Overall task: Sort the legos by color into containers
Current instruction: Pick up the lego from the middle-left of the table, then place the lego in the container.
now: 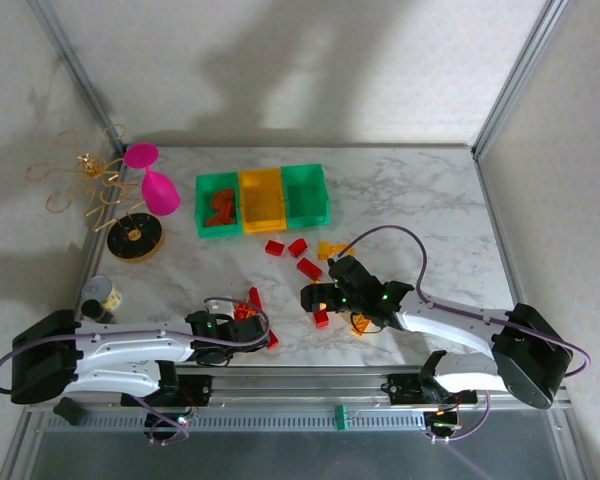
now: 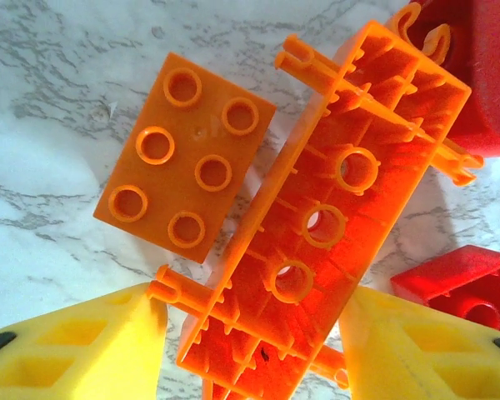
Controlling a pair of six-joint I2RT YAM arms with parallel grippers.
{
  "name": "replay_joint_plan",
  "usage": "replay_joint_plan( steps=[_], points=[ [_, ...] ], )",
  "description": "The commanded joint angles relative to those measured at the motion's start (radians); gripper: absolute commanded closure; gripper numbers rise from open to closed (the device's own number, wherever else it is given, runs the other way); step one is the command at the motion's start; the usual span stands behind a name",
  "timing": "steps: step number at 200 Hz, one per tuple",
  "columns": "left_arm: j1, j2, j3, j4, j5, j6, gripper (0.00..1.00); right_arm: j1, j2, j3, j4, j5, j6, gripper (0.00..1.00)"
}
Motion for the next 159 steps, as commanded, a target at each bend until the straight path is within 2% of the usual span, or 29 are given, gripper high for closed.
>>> replay_joint_plan(
  steps=[1,36,48,94,121,159],
  points=[
    [0.005,-0.040,0.049,-0.092,-0.058,-0.040,0.46,0.009,0.007,0.035,0.006,0.018,-0.018,0.01],
    [0.012,-0.073,0.137,-0.178,-0.110,-0.027,0.47,0.004,0.009,0.060,0.002,0.024,-0.035,0.01],
    [0.047,-0.079,0.174,-0.199,-0.138,0.006,0.47,-0.005,0.009,0.073,0.006,0.018,-0.043,0.01],
    [0.361,0.002,0.375,-0.095,-0.205,0.318,0.47,-0.062,0.027,0.121,0.039,0.007,-0.060,0.01],
    [0.536,0.153,0.509,-0.009,-0.196,0.478,0.47,-0.094,0.034,0.149,0.045,0.008,-0.074,0.01],
    [0.695,0.385,0.671,0.112,-0.182,0.595,0.47,-0.131,0.038,0.152,0.064,-0.009,-0.085,0.02]
  ],
)
